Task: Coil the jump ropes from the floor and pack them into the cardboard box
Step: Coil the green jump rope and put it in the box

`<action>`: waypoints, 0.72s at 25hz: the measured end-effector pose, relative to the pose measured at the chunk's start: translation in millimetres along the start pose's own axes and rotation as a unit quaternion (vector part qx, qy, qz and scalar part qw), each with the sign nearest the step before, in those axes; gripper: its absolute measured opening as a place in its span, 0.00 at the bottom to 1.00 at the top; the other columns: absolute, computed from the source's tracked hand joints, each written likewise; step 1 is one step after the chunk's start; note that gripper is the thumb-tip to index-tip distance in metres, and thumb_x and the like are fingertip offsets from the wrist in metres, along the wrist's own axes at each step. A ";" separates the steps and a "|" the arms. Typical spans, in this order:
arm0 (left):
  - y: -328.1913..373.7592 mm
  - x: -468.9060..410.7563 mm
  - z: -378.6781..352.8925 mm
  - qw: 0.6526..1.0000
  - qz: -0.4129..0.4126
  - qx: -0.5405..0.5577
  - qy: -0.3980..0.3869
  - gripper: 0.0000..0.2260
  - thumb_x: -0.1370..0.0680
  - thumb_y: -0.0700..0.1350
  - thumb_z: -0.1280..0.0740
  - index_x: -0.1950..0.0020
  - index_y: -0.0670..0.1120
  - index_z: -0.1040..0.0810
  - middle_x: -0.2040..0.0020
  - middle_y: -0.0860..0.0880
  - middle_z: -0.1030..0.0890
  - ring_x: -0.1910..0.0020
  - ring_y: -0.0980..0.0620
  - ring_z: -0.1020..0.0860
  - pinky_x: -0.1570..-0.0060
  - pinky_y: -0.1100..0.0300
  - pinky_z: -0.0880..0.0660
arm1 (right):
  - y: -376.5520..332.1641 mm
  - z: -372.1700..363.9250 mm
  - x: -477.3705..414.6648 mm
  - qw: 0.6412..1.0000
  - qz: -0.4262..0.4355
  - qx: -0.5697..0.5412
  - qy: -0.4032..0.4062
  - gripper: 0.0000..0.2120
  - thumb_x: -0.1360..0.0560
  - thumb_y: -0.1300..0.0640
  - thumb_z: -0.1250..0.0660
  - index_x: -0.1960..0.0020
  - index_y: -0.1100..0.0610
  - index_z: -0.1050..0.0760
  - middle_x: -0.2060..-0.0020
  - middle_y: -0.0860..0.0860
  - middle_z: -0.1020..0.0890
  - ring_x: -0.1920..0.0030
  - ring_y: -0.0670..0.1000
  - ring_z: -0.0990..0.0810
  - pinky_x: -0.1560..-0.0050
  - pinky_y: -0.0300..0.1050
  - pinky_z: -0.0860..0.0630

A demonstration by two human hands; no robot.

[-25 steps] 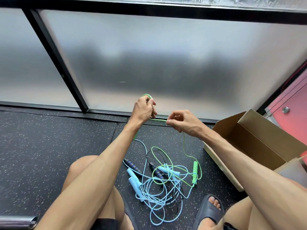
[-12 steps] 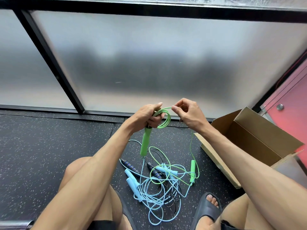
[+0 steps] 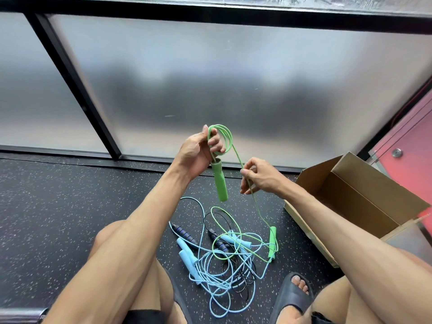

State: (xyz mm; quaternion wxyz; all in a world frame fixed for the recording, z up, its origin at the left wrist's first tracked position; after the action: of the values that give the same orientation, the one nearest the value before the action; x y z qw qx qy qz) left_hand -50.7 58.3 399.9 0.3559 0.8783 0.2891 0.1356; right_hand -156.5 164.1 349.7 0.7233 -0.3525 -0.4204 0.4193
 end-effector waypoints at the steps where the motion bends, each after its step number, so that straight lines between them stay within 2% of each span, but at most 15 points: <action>1: 5.4 -1.3 7.7 0.999 -0.025 0.004 0.031 0.15 0.14 0.47 0.50 0.54 0.43 0.29 0.69 0.50 0.32 0.73 0.53 0.33 0.62 0.58 0.30 | 3.9 -6.6 2.2 0.999 -0.015 0.018 -0.022 0.07 0.17 0.60 0.42 0.44 0.64 0.34 0.61 0.63 0.16 0.61 0.63 0.15 0.54 0.65 0.18; 5: 18.2 -1.8 39.9 0.980 -0.106 -0.052 0.158 0.13 0.14 0.43 0.48 0.53 0.41 0.28 0.65 0.45 0.25 0.69 0.48 0.23 0.60 0.54 0.22 | 8.5 -26.5 9.5 0.995 -0.033 0.034 -0.083 0.07 0.17 0.61 0.40 0.43 0.64 0.34 0.59 0.66 0.16 0.61 0.63 0.15 0.56 0.62 0.17; 9: 31.8 2.4 45.9 0.937 -0.169 -0.212 0.222 0.11 0.14 0.39 0.47 0.52 0.39 0.29 0.65 0.43 0.23 0.71 0.50 0.20 0.62 0.55 0.19 | 4.0 -37.7 13.3 0.991 -0.032 0.034 -0.125 0.08 0.19 0.62 0.36 0.45 0.66 0.32 0.61 0.67 0.17 0.66 0.61 0.17 0.65 0.54 0.18; 12: 33.8 3.4 34.9 0.897 -0.186 -0.350 0.197 0.09 0.15 0.38 0.46 0.48 0.36 0.30 0.65 0.41 0.22 0.70 0.47 0.20 0.65 0.57 0.21 | -10.3 -40.5 16.5 0.989 0.010 0.052 -0.139 0.06 0.21 0.61 0.33 0.50 0.64 0.28 0.64 0.61 0.19 0.71 0.54 0.22 0.71 0.47 0.22; 14: 27.1 1.3 29.8 0.870 -0.168 -0.430 0.173 0.09 0.16 0.38 0.45 0.48 0.34 0.29 0.66 0.40 0.21 0.69 0.44 0.20 0.66 0.56 0.20 | -22.8 -36.5 18.1 0.989 0.040 0.058 -0.130 0.06 0.22 0.60 0.31 0.52 0.63 0.25 0.67 0.56 0.21 0.71 0.51 0.25 0.73 0.43 0.27; 18: 2.6 -6.2 22.4 0.830 -0.084 -0.541 0.102 0.09 0.16 0.38 0.43 0.53 0.38 0.27 0.69 0.44 0.21 0.77 0.53 0.23 0.71 0.61 0.24 | -44.3 -14.8 20.9 0.992 0.094 0.043 -0.069 0.08 0.22 0.58 0.32 0.53 0.65 0.21 0.70 0.53 0.24 0.72 0.48 0.29 0.73 0.40 0.32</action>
State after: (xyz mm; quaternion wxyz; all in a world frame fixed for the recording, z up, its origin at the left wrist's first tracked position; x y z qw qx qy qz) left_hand -44.6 40.8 385.6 0.7529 0.4985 0.2768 0.3286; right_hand -123.2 162.9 388.5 0.6642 -0.3289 -0.4159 0.5269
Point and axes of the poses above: each hand's wrist, its own x-axis away from the middle knuckle, its own z-axis out of the back of the hand, y = z × x, the point moved 9 cm from there along -x, towards the middle knuckle
